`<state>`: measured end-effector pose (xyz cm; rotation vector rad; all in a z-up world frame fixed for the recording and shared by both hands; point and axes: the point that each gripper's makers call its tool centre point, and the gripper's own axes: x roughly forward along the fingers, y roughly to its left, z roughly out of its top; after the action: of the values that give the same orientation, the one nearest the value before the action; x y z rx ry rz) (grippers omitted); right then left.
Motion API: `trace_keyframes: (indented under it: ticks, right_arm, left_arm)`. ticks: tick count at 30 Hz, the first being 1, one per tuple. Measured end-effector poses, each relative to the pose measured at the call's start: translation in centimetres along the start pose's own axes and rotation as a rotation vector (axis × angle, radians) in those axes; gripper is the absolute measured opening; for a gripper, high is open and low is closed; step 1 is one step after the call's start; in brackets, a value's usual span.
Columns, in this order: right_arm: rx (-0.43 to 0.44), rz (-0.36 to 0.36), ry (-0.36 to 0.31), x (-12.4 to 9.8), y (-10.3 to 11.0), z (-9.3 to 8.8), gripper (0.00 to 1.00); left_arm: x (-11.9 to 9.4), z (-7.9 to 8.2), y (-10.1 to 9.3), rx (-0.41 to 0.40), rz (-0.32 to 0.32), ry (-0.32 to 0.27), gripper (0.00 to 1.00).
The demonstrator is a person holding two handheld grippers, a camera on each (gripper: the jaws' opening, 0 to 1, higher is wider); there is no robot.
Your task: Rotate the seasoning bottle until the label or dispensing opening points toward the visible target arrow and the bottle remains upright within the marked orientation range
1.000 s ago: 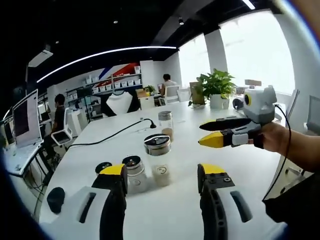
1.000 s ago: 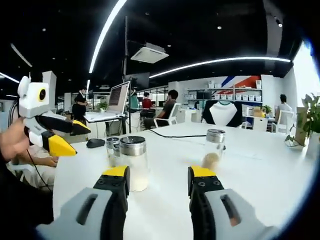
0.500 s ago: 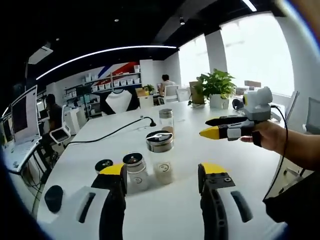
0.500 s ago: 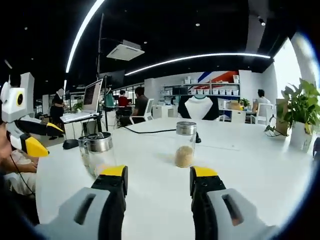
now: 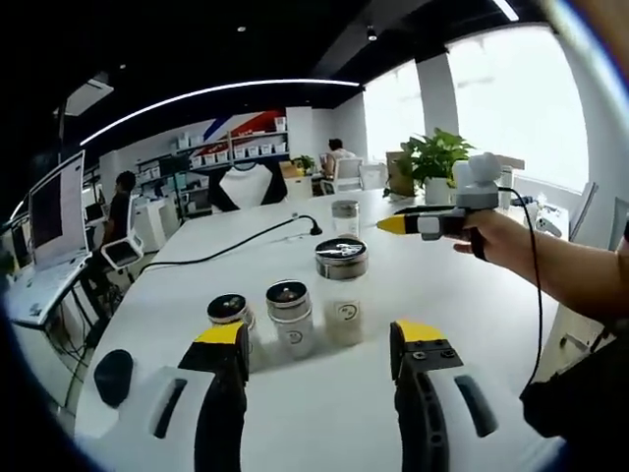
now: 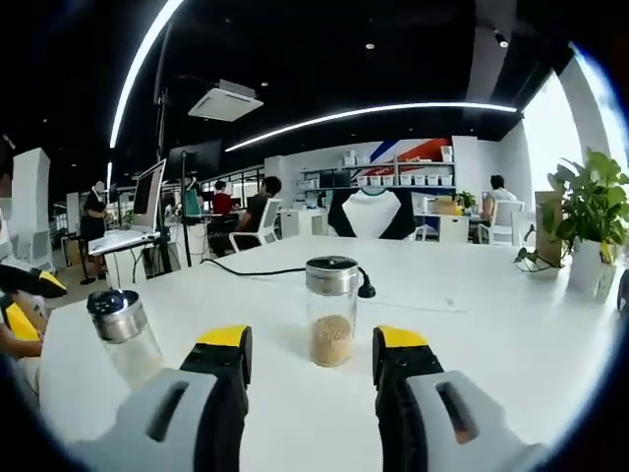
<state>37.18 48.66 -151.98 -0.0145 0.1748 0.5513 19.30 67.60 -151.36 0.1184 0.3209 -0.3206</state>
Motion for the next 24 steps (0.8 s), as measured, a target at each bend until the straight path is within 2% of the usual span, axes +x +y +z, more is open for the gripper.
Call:
trace_keyframes:
  ticks: [4,7,17,24]
  right_arm:
    - [0.005,-0.004,0.011,1.7,-0.7,-0.3,0.48]
    - [-0.003,-0.016,0.013,3.0,-1.4,0.2,0.48]
    - [-0.067,-0.043,0.006,9.6,-3.4,2.0,0.48]
    - [-0.089,-0.038,0.011,11.2,-2.8,2.1,0.46]
  left_arm:
    - [0.4,-0.1,0.1,-0.001,-0.002,0.01,0.61]
    - [0.7,-0.1,-0.1,0.0,-0.009,0.015,0.61]
    - [1.2,-0.2,0.4,0.015,-0.002,0.039,0.6]
    - [1.2,-0.5,0.7,0.016,0.005,0.053,0.6]
